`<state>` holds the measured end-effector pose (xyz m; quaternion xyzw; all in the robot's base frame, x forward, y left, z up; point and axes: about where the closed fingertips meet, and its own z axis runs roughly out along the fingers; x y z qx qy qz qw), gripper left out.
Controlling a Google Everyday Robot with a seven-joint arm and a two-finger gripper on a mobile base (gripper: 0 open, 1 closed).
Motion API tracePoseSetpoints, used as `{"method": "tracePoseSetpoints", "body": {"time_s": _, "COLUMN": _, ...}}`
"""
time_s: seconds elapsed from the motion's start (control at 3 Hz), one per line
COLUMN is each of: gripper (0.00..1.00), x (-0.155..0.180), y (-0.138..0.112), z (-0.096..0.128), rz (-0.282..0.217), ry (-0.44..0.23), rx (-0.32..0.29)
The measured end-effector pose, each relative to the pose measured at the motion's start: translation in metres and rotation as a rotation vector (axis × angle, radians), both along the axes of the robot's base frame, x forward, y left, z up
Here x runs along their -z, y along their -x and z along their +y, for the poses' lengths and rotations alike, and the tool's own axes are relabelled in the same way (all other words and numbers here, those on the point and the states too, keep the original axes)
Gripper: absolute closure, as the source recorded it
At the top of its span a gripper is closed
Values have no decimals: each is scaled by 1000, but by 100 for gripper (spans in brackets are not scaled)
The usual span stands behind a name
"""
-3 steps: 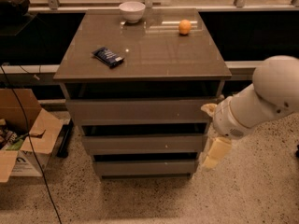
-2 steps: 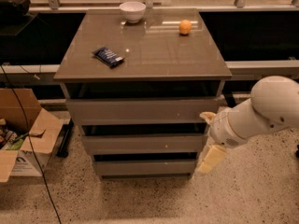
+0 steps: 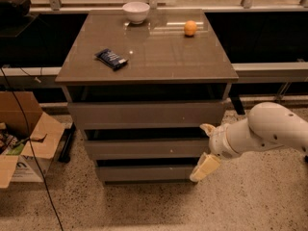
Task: Open middle drawer
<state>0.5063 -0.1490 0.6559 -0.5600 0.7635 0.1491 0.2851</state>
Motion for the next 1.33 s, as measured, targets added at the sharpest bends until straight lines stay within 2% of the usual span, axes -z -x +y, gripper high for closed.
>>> {"method": "tracePoseSetpoints", "body": {"time_s": 0.33, "gripper": 0, "x": 2, "y": -2, "z": 1, "rz": -2, "ry": 3, "rx": 7}}
{"method": "tracePoseSetpoints", "body": {"time_s": 0.67, "gripper": 0, "x": 23, "y": -17, "z": 8, "rz": -24, "ry": 31, "rx": 74}}
{"method": "tracePoseSetpoints", "body": {"time_s": 1.0, "gripper": 0, "x": 60, "y": -35, "z": 10, "rz": -24, "ry": 63, "rx": 141}}
{"method": "tracePoseSetpoints", "body": {"time_s": 1.33, "gripper": 0, "x": 97, "y": -52, "z": 9, "rz": -26, "ry": 67, "rx": 197}}
